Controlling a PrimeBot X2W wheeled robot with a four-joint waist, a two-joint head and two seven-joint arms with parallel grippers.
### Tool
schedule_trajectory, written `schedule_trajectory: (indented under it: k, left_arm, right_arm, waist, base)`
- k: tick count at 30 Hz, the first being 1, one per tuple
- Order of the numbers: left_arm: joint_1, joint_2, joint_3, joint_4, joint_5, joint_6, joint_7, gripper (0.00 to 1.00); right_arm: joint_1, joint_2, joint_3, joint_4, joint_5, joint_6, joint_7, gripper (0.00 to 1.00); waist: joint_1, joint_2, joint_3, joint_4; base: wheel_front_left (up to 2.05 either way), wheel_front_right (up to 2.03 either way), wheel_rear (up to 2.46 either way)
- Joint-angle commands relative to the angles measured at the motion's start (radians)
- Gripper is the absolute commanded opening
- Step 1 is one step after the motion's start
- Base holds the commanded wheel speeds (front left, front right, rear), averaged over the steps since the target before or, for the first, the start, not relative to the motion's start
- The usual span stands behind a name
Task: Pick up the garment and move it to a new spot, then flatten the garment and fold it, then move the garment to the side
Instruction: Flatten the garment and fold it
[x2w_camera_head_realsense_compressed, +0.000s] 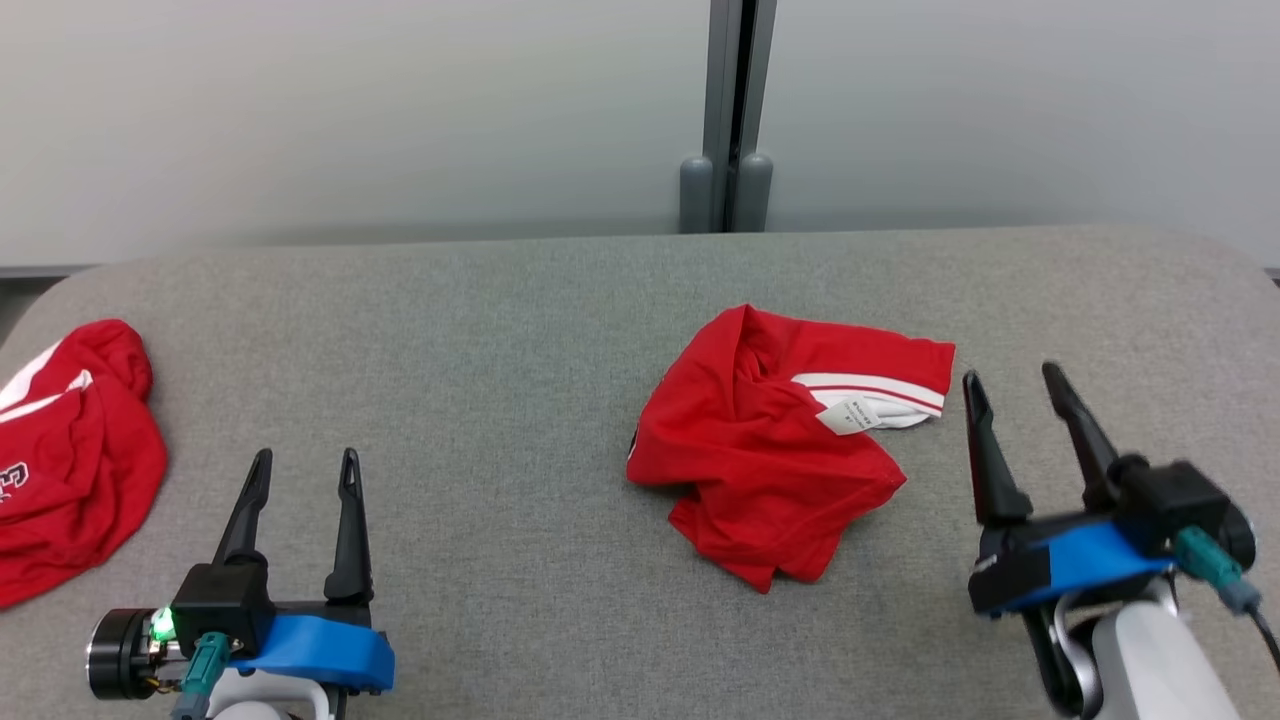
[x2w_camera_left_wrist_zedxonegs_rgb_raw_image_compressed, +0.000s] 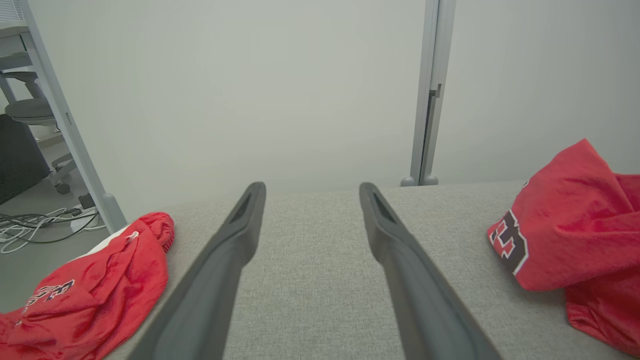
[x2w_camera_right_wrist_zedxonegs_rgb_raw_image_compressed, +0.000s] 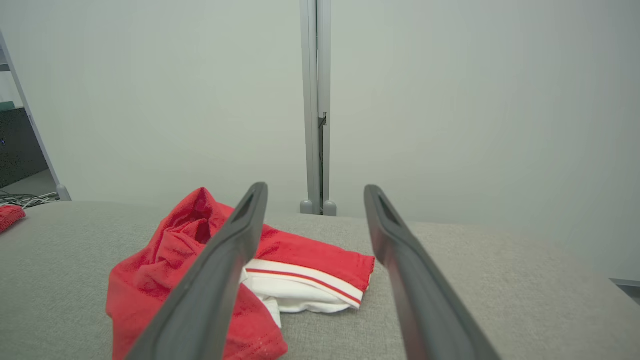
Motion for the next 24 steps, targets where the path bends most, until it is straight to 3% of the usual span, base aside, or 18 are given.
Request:
schedule_trajectory:
  k: [1, 10, 24]
  left_arm:
    - [-0.016, -0.001, 0.000, -0.002, 0.003, -0.003, -0.003, 1.00]
    - [-0.078, -0.008, -0.016, -0.025, 0.009, -0.015, -0.003, 1.00]
    - [-0.160, -0.030, -0.036, -0.052, 0.005, -0.014, -0.003, 1.00]
  right_arm:
    - [-0.028, -0.013, -0.003, 0.013, -0.009, 0.000, -0.003, 1.00]
    - [-0.314, -0.098, 0.013, 0.195, -0.034, 0.000, -0.003, 1.00]
    - [-0.519, -0.162, -0.014, 0.691, -0.042, 0.000, -0.002, 1.00]
  waist:
    - [0.0000, -0.0001, 0.011, 0.007]
    - [0.0000, -0.0001, 0.122, 0.048]
    - [0.0000, -0.0001, 0.239, 0.117]
  base:
    - [0.00, 0.00, 0.00]
    - [0.00, 0.00, 0.00]
    - [0.00, 0.00, 0.00]
